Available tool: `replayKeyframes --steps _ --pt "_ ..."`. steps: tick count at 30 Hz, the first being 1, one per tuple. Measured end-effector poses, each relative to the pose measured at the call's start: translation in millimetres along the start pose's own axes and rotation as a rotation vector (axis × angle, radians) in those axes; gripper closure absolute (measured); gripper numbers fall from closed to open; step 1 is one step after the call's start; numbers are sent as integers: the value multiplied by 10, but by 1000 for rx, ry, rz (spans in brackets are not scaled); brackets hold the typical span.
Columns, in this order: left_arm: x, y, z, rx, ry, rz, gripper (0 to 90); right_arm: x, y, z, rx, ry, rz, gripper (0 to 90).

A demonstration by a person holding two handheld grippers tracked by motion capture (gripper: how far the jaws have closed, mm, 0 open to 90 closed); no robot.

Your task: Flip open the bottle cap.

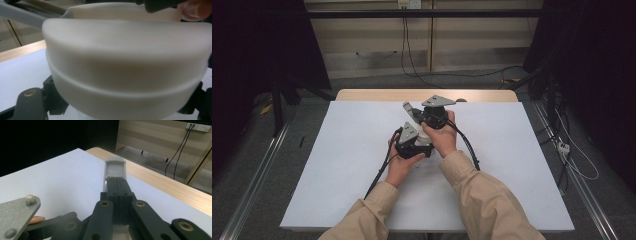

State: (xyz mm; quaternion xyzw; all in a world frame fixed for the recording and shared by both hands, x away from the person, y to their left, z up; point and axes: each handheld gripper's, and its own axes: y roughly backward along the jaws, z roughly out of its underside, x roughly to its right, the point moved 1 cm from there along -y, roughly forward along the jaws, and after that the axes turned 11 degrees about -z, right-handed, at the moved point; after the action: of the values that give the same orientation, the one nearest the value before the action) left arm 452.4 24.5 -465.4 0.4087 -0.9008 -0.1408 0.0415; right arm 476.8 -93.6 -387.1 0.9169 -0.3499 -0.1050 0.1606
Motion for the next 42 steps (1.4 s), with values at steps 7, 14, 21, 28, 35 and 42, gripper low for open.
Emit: replayKeyframes --steps 7,14,21,28,35,42 --pt "1 0 0 0 -2 -1 186 3 -10 2 -15 -4 -2 900" --pt "2 0 0 0 -2 -2 186 0 -15 -4 -24 -6 1 900" --pt "2 0 0 0 -2 -3 186 -12 -21 -4 -30 8 7 900" --pt "2 0 -1 0 -2 -2 185 -7 -16 -2 -23 2 6 900" --pt "0 2 -2 0 -1 0 184 -7 -3 4 -17 1 -3 900" --pt "-8 9 -5 -1 -1 -11 146 -2 33 -16 -4 5 -8 894"
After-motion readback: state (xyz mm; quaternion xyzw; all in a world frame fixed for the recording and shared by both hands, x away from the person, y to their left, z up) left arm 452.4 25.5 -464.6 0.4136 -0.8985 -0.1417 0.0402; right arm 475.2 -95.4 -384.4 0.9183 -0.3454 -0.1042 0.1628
